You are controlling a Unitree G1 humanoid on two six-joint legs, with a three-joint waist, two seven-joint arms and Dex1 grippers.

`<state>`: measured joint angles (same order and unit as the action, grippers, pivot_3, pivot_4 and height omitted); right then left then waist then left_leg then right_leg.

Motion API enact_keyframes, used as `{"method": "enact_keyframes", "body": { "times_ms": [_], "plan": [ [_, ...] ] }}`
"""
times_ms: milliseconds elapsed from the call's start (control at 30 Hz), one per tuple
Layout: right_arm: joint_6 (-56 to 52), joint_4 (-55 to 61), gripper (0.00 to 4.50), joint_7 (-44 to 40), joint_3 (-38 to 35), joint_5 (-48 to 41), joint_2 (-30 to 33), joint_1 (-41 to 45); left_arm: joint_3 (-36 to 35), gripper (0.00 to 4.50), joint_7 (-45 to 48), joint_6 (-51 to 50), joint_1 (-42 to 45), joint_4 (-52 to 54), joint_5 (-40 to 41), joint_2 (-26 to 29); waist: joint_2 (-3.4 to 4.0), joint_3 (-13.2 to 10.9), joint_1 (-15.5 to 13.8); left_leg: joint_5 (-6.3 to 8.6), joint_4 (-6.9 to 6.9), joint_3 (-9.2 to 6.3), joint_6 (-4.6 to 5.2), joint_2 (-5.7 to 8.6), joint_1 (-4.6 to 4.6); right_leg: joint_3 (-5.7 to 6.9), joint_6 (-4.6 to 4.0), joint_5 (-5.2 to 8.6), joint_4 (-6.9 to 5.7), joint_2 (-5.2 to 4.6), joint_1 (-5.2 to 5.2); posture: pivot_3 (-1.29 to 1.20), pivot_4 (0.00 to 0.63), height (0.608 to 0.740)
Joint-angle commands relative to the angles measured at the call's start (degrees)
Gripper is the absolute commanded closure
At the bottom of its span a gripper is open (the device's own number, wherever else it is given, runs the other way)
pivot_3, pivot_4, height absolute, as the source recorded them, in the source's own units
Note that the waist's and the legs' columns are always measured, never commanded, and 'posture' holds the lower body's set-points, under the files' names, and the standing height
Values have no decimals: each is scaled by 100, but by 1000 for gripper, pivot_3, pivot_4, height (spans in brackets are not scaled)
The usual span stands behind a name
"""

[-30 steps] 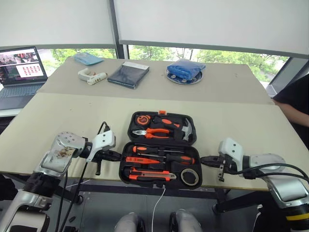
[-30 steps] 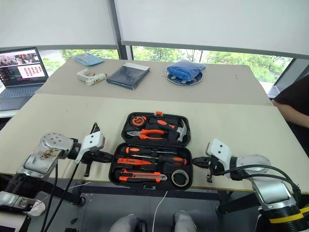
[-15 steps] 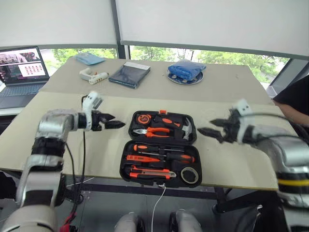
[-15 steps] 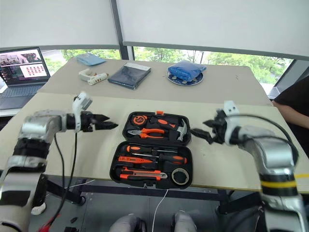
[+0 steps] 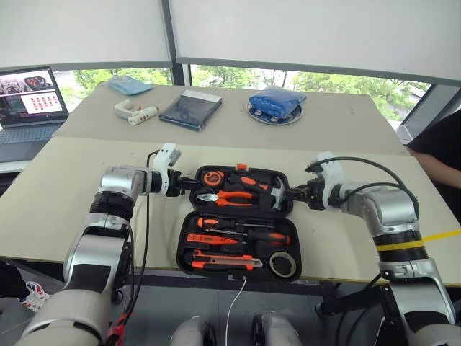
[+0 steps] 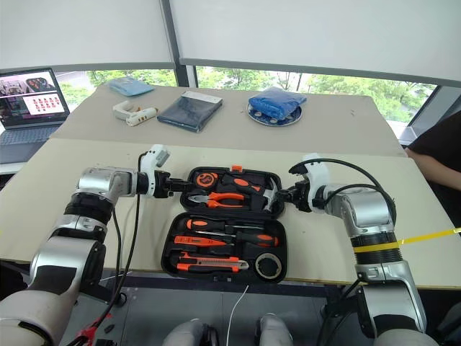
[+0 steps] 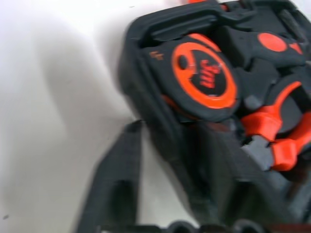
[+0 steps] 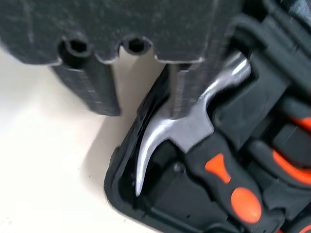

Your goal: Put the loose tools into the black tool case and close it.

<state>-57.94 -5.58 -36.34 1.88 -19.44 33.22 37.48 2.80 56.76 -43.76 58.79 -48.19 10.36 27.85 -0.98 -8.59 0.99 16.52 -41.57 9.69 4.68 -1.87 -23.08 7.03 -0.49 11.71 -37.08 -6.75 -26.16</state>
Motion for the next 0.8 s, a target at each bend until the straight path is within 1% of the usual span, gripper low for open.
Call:
{"method": "enact_keyframes", "body": {
  "times_ms": [33,67,133,233,267,300,400,467,533,633,667,700,800],
  "plan": [
    [-297,462,4169,-22,-37,-89,147,-238,36,4345,-11,-24,-64,29,-74,51,1,0,-10,-1,0,0,-2,0,3,0,-3,1,-1,-4,0,0,150,718],
    [-357,549,4476,-11,-57,-114,140,-270,30,4500,-2,-22,-87,68,-71,55,1,1,-14,2,2,-4,-7,-2,2,1,-5,1,-4,-16,0,0,150,718],
    [-405,634,4476,0,-57,-128,136,-287,51,4500,33,5,-156,198,-70,68,1,1,-9,22,1,-5,-46,-3,2,2,-16,-6,-6,-21,-1,0,150,718],
    [-291,362,4476,188,-130,-30,20,-41,213,4500,164,591,-466,748,-174,119,2,1,-5,19,0,-5,-42,-2,4,1,-34,-16,-10,-20,-1,0,150,718],
    [-252,291,4476,236,-149,-1,-1,18,212,4500,170,663,-514,840,-164,120,2,1,1,3,1,-4,-15,-3,5,2,-53,-28,-10,-17,-1,0,150,718],
    [-123,230,4476,264,-175,30,-19,77,167,4500,117,763,-532,904,-142,107,2,1,7,-3,1,-4,-5,-3,4,1,-54,-28,-9,-18,-2,0,150,718],
    [322,121,4476,325,-329,45,-99,261,51,4500,-43,1523,-584,1111,-182,62,2,1,4,-5,-1,-3,-7,-3,2,1,-56,-29,-7,-19,-1,0,150,718],
    [890,90,4476,525,-494,132,-197,423,-195,4500,-295,2055,-477,1156,-93,-68,1,-1,1,-5,-3,-2,-9,-2,-2,2,-50,-31,-6,-24,-5,0,150,718],
    [1560,92,4476,817,-621,321,-293,561,-445,4500,-806,2723,-274,1037,-85,-229,2,-20,-5,-15,-5,-2,-26,-2,-16,4,-35,-41,-3,-33,-15,0,150,718],
    [2559,143,4476,986,-457,777,-243,526,-517,4500,-1665,3820,-72,757,-441,-322,5,-75,-32,-25,-5,-2,-50,4,-52,5,-27,-67,0,-64,-42,0,150,718],
    [2935,151,4476,1033,-378,960,-211,474,-515,4500,-1808,4213,-65,715,-523,-340,4,-77,-30,-39,-5,-2,-38,9,-80,5,-36,-83,1,-63,-67,0,150,718],
    [3211,146,4476,1062,-322,1091,-192,431,-508,4500,-1888,4499,-70,685,-567,-354,5,-78,-24,-58,-5,2,-10,13,-97,7,-63,-107,0,-54,-85,0,150,718],
    [3837,69,4476,1195,-305,1342,-240,245,-376,4500,-2057,5271,-230,678,-779,-373,5,-78,-16,-73,2,12,10,14,-111,8,-62,-108,2,-18,-98,0,150,718]
  ]
}}
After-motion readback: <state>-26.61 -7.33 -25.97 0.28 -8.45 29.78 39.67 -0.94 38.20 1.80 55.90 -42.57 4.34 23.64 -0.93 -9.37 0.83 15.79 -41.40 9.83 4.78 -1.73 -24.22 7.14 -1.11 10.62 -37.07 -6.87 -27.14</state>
